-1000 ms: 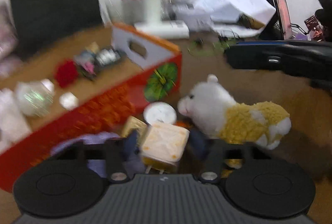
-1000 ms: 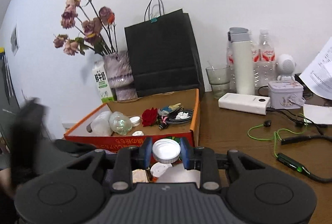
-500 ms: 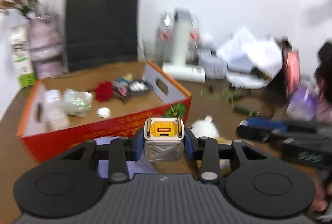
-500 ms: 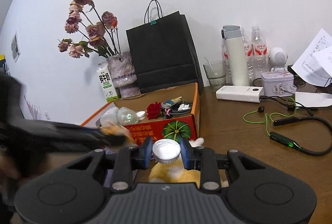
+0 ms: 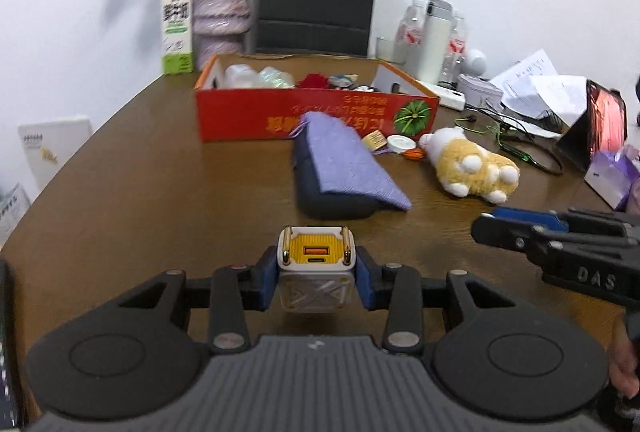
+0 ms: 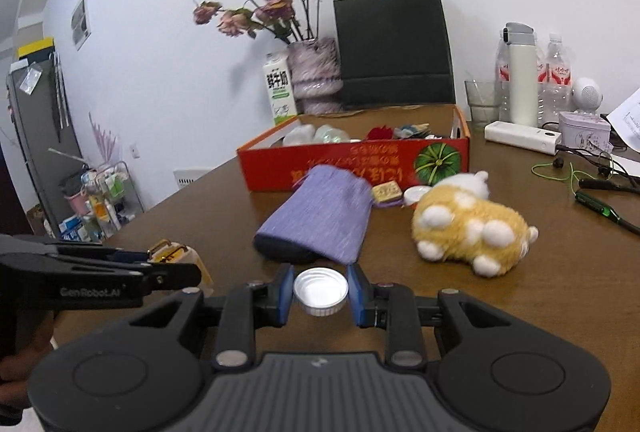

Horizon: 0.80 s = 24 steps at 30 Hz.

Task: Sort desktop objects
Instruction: 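Carry the plug and cap into the cardboard box and open both tools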

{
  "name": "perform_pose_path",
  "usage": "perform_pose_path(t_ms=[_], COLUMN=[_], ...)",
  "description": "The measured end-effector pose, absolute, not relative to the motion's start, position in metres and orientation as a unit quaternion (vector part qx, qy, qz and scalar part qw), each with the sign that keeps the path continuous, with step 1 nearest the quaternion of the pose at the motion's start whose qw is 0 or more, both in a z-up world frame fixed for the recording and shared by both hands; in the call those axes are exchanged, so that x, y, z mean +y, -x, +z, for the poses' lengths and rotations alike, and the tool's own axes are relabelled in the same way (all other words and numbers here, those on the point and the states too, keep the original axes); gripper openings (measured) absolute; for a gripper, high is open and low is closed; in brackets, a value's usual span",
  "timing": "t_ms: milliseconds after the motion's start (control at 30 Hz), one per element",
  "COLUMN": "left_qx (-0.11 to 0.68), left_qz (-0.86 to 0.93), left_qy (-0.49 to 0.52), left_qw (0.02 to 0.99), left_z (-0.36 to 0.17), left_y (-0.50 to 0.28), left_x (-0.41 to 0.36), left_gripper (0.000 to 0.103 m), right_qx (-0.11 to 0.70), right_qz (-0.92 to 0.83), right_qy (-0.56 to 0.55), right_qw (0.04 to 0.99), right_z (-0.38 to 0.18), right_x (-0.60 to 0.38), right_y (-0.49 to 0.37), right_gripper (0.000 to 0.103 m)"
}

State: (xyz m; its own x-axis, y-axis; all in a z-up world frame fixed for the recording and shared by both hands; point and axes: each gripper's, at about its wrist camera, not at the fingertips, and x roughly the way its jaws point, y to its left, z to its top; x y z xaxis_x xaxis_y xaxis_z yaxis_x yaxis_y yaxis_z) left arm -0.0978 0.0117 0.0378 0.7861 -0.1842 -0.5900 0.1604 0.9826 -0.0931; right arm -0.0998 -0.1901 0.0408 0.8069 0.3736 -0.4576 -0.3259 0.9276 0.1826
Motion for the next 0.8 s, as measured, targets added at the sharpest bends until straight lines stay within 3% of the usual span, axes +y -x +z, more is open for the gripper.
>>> perform_pose_path(t_ms=[300, 567, 667, 800], left_qx=[0.257, 0.246, 0.292, 0.418], left_qz=[-0.106, -0.108, -0.112, -0.108], left_qy=[0.031, 0.048, 0.043, 0.010], left_qw=[0.960, 0.962, 0.949, 0.902], left_z=[0.070, 0.133, 0.145, 0.120], left_y=[0.081, -0.044, -0.117, -0.210], left_x=[0.021, 0.025, 0.013, -0.012], left_gripper=[0.039, 0.039, 0.039, 0.039], right_qx=[0.238, 0.201, 0.239, 0.328], right_qz=[0.169, 0.169, 0.177, 0.153], right_qy=[-0.051, -0.032, -0.034, -0.065], right_qw=[0.955, 0.964, 0.954, 0.930], right_z=[0.067, 0.127, 0.138, 0.128], right_x=[-0.201, -0.213, -0.211, -0.214], right_y=[0.096, 0.000, -0.070, -0.176], right_gripper=[0.027, 0.027, 0.027, 0.027])
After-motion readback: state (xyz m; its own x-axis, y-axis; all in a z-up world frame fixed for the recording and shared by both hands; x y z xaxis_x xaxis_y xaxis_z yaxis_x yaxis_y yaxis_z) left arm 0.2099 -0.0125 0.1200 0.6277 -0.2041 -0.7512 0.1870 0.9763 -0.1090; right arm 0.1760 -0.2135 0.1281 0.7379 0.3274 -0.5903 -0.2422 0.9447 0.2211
